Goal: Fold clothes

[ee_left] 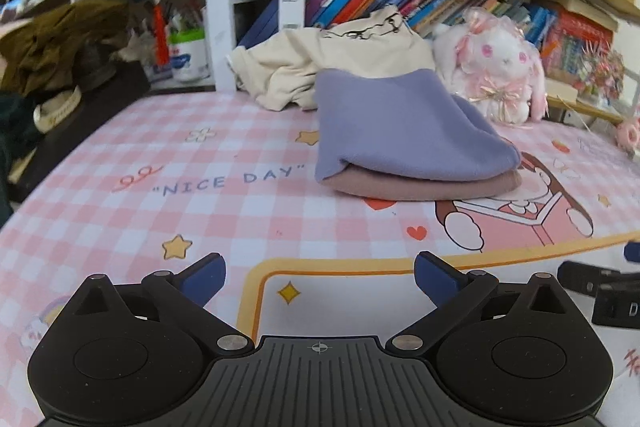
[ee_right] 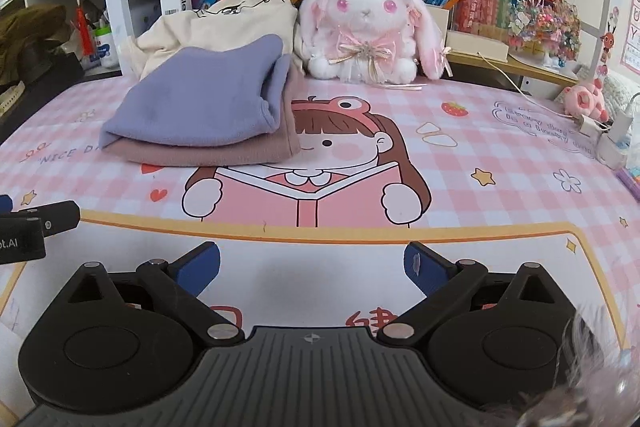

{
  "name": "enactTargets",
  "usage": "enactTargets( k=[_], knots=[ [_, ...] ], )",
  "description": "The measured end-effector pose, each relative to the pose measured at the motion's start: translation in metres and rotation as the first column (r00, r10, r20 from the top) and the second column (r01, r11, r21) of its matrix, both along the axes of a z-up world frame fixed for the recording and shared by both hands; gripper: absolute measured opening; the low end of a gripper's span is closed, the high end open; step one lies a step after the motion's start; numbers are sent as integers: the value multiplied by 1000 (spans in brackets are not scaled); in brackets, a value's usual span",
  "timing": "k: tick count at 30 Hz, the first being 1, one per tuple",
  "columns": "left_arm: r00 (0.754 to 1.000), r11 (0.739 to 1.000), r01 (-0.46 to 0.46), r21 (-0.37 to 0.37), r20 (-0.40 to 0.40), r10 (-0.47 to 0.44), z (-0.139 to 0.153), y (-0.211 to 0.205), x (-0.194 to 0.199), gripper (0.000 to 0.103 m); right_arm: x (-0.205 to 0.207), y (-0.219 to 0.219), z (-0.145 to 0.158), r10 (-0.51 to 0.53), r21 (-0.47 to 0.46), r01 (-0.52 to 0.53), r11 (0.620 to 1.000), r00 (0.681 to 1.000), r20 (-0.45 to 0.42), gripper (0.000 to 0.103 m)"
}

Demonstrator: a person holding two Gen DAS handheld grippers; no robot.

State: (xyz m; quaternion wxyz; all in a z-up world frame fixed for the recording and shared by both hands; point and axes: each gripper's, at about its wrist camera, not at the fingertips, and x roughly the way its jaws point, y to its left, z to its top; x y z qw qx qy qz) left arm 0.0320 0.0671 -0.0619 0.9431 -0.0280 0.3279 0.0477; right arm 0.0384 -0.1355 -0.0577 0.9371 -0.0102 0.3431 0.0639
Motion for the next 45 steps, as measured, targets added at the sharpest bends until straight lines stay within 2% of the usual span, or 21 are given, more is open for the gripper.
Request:
enactTargets(
  k=[19, 45],
  knots=[
    [1000, 1000, -4, 8, 6, 4, 0, -1, 7, 103, 4, 0, -3, -17, -2, 17, 1000, 1000, -6, 100],
    [999, 1000, 24, 10, -29, -24, -11, 0, 21, 103, 16, 1, -12, -25, -10, 25, 1000, 999, -38, 100]
  ],
)
